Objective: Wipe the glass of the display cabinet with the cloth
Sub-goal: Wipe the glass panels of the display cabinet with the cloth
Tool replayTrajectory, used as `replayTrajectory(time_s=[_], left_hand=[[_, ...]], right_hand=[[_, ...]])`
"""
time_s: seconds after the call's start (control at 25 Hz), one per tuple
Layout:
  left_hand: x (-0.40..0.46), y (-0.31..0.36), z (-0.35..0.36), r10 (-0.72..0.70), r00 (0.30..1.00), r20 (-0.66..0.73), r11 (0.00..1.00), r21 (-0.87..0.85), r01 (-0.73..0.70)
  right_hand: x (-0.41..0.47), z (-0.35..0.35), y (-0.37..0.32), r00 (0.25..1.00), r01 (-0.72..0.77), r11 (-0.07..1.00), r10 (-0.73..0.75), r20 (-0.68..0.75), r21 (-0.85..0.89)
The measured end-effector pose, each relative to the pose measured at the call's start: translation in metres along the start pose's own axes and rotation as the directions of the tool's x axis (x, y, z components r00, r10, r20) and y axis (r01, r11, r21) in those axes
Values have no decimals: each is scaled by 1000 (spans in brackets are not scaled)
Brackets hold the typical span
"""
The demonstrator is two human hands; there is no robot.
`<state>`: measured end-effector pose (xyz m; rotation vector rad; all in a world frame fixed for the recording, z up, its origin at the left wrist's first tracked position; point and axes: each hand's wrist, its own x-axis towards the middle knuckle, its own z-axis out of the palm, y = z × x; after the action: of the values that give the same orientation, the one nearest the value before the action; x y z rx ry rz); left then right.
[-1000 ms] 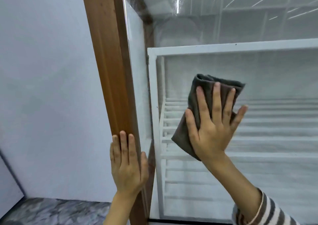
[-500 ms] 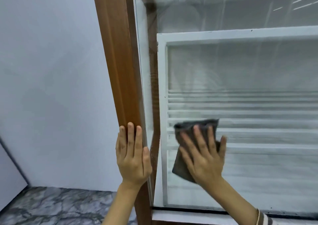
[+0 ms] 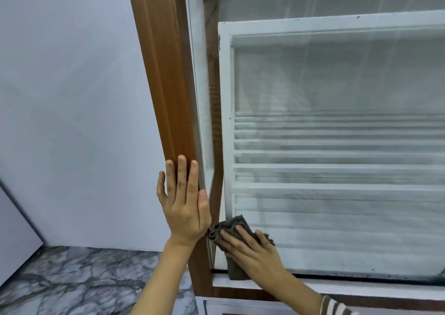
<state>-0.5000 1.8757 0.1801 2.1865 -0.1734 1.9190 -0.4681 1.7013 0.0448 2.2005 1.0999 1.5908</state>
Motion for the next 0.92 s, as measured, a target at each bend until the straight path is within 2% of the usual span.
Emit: replayTrajectory(time_s=[0.04,0.12,0.2,0.24,0.28,0.4,0.44,0.48,0.56,0.6,0.64,0.68,0.76,0.8,0.84,0.88,0.92], left_hand=[[-1,1,0,-10,1000,-5,1000,-1,10],[-2,2,0,-15,1000,-18,1000,4,16],[0,0,0,-3,1000,-14,1000,30,4],[1,-1,-1,0,1000,-8,999,52,1],[0,1,-1,-16,1000,-5,997,73,16],[-12,24,1,-137,991,5,985,106,136],[-24,36,3,-127,991,52,987,104,121],[-39,47,6,-60,991,116,994,93,49],[-67,62,11,132,961,242,987,60,-151],[-75,66,16,172,947,272,982,33,-188],[-78,72,21,156,949,275,986,14,-166],[-77,79,28,108,958,267,994,1,-113],[-69,96,41,40,968,248,999,-36,-32],[-65,106,48,34,971,235,998,-60,-20],[-62,114,54,34,975,220,997,-79,-17],[-60,121,59,29,978,206,996,-89,-11],[-59,129,65,22,981,192,995,-95,-4]], right_hand=[[1,-3,11,999,-22,1000,22,-25,5],[25,-10,34,971,-197,980,200,-129,34],[66,-17,45,865,-419,898,441,-240,137],[84,-19,44,820,-467,861,507,-265,199],[91,-21,39,821,-453,864,501,-275,219],[51,-9,24,958,-177,976,200,-205,124],[23,-5,26,980,-110,991,121,-159,78],[-6,-3,33,990,-87,996,90,-112,36],[-52,-7,58,988,-149,988,147,-51,-41],[-65,-12,77,973,-229,972,226,-54,-58],[-68,-18,99,940,-334,942,329,-89,-45],[-61,-25,121,887,-448,894,443,-131,-13],[-26,-35,153,714,-668,741,665,-221,72],[-6,-38,158,638,-720,682,723,-265,127],[9,-39,156,617,-718,674,732,-288,177],[15,-38,150,664,-662,723,688,-292,198],[8,-34,144,756,-563,805,593,-279,185]])
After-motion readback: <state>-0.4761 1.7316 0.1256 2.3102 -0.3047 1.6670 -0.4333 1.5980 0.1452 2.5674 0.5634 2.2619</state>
